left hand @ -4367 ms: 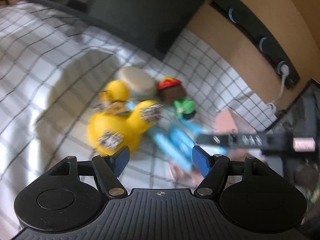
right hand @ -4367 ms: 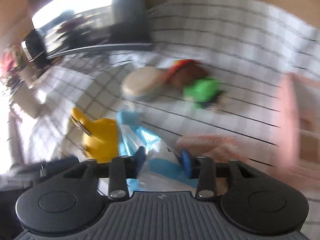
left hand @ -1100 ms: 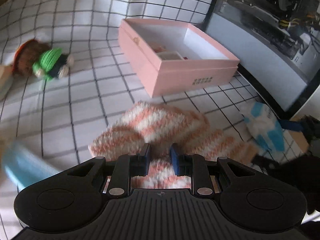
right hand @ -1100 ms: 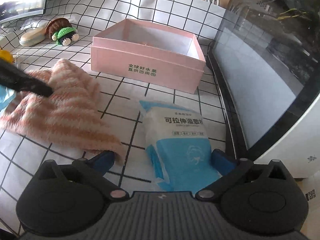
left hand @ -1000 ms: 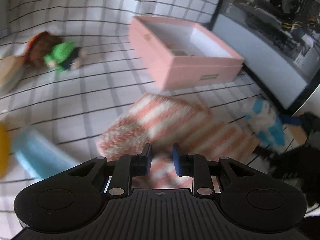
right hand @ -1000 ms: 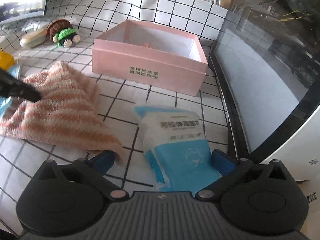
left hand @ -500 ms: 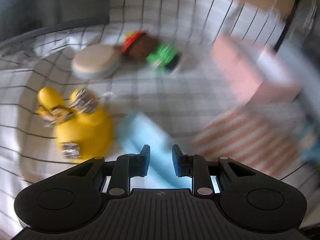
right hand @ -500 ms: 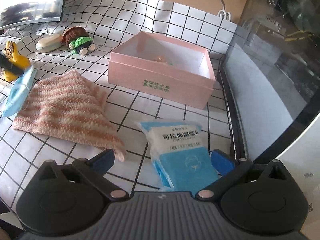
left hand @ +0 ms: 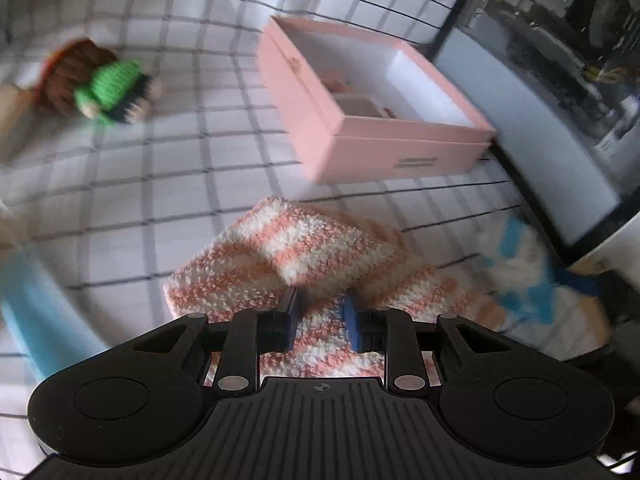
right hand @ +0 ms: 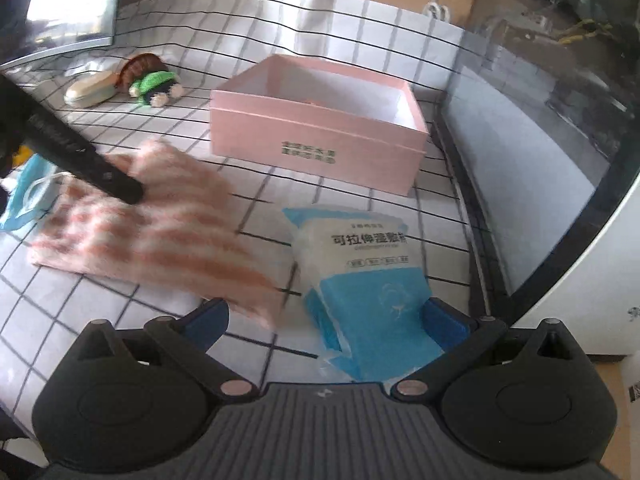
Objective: Organize soft objects
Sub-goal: 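Close the left gripper on the striped towel and lift it, then carry the striped towel with the left gripper while the right gripper carries the wipes packet over the pink box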
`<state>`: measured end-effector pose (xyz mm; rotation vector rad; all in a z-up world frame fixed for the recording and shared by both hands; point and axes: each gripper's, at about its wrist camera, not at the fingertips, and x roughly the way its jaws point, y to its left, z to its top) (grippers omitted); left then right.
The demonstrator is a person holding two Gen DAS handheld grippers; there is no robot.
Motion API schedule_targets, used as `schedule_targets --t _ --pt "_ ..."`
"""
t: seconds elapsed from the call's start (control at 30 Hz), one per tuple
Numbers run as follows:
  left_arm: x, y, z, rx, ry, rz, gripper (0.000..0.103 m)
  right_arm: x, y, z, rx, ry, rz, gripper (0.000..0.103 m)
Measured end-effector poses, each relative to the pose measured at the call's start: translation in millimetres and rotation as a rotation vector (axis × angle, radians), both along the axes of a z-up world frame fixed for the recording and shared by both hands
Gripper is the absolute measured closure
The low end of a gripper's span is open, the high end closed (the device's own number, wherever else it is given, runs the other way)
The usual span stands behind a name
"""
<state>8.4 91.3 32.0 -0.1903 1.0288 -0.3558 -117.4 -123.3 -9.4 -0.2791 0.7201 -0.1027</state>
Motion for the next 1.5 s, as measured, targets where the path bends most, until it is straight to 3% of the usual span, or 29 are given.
schedule_targets --t 0.03,0.17,0.27,0.5,0.63,0.77,0.83,0.93,1.0,1.07,1.13,1.2,1.27,1.4,1.5 --pt "1.7 -4.6 -0.9 -0.018 0.010 -0.014 0.069 -1.4 3.8 -1.2 -0.005 0.000 0.020 0.000" --pt "0.7 -23.9 -1.8 -0.017 -0.003 -0.097 0.028 -4.8 18.5 -6.3 -0.040 -0.005 0.079 0.000" --pt "-3.2 -35.2 -2.0 -0.013 -0.004 -0.156 0.016 -3.7 24.4 -9.1 -0.064 -0.013 0.092 0.000" --pt "-0.6 -51.3 -7.3 0.071 -0.053 -0.133 0.015 -10.0 22.0 -8.6 -0.092 -0.009 0.133 0.000" --pt "-3.2 -64.8 -9.3 0.119 -0.085 -0.132 0.006 -9.0 12.6 -6.2 -0.074 0.004 0.117 0.000" --pt "-10.2 -69.2 -10.5 0.145 -0.119 -0.130 0.006 -8.9 -2.1 7.2 -0.043 -0.014 0.106 0.000" --pt "-17.4 -65.1 -12.2 0.133 -0.148 -0.148 0.011 -5.1 -6.4 9.7 -0.060 -0.013 0.110 0.000" --pt "-24.4 -64.0 -9.4 0.208 -0.176 -0.181 0.036 7.3 -10.4 6.0 -0.083 0.003 0.119 0.000" --pt "-25.2 -56.0 -5.7 0.198 -0.176 -0.158 0.069 16.9 -13.4 5.8 -0.041 0.020 0.133 0.000" --pt "-25.2 -41.6 -3.7 0.146 -0.167 -0.123 0.075 23.4 -15.4 8.6 0.012 0.031 0.145 0.001" --pt "-29.5 -31.1 -2.7 0.129 -0.172 -0.100 0.077 30.7 -16.4 13.6 0.069 0.046 0.153 0.009" --pt "-37.5 -24.3 -0.3 0.129 -0.185 -0.100 0.078 35.5 -15.3 18.5 0.114 0.089 0.169 0.038" --pt "-46.8 -20.9 5.3 0.103 -0.189 -0.118 0.079 31.7 -9.7 23.9 0.107 0.113 0.185 0.048" --pt "-67.5 -33.1 37.8 0.117 -0.282 -0.203 0.080 0.2 1.1 46.5 0.020 0.074 0.213 0.049" --pt "-69.8 -35.0 76.0 0.102 -0.377 -0.241 0.080 -17.0 -7.2 70.4 0.077 0.039 0.192 0.049"
